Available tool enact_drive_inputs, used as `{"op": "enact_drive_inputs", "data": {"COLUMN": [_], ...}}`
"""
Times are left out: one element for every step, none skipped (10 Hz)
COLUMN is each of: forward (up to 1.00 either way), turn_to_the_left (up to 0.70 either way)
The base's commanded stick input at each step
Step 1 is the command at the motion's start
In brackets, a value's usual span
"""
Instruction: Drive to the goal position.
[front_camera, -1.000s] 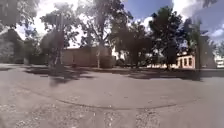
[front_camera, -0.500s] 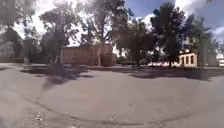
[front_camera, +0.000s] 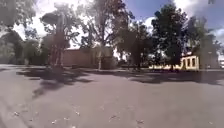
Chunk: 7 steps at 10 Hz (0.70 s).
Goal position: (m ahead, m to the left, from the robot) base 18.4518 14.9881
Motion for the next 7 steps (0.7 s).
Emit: {"op": "enact_drive_inputs", "data": {"forward": [0.85,0.85,0.85,0.85,0.85,0.85,0.85], "turn_to_the_left": [0.00,0.00,0.00,0.00,0.00,0.00,0.00]}}
